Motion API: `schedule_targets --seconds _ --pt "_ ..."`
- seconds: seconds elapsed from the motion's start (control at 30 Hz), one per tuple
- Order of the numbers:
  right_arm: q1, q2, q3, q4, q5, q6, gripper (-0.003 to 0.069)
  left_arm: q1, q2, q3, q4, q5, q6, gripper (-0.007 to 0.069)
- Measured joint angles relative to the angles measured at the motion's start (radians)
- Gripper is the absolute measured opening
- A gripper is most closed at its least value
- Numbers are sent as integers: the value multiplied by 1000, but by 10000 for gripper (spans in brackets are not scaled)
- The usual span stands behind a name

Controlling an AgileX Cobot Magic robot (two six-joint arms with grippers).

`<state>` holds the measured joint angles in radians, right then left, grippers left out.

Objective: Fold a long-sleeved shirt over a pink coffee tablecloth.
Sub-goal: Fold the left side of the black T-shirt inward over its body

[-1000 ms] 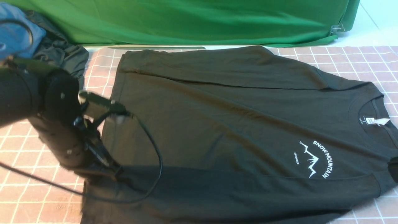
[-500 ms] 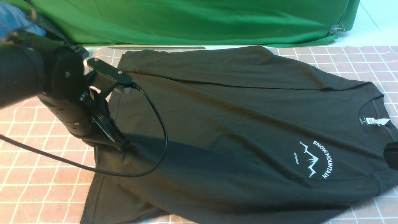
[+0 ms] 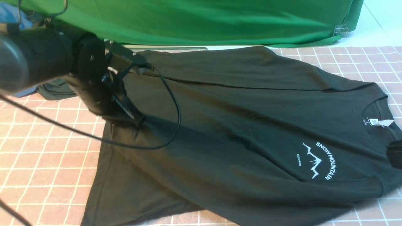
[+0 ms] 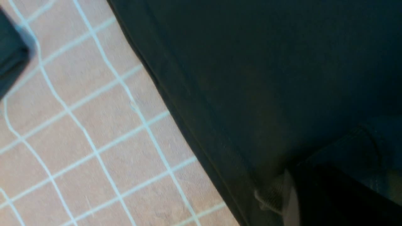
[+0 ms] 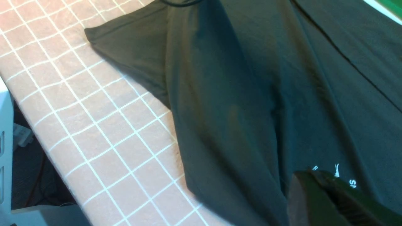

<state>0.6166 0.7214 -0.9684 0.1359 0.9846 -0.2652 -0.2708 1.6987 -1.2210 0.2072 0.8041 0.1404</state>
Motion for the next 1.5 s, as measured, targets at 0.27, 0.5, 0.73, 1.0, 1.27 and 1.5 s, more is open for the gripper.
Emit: schedule_targets --seconds 0.27,0.5,0.73,1.0,1.27,1.5 --pt "0 0 0 0 0 0 36 0 85 -64 44 9 -1 29" --pt "0 0 0 0 0 0 36 8 101 -79 124 41 -52 29" --pt "0 0 0 1 0 0 36 12 101 -145 121 47 -69 29" --pt "0 0 0 1 -7 4 36 12 108 -169 113 -27 -75 29" --pt "0 0 0 1 -7 7 36 12 167 -169 137 -58 -84 31" --pt "0 0 0 1 -9 10 36 13 171 -170 255 -102 -236 152"
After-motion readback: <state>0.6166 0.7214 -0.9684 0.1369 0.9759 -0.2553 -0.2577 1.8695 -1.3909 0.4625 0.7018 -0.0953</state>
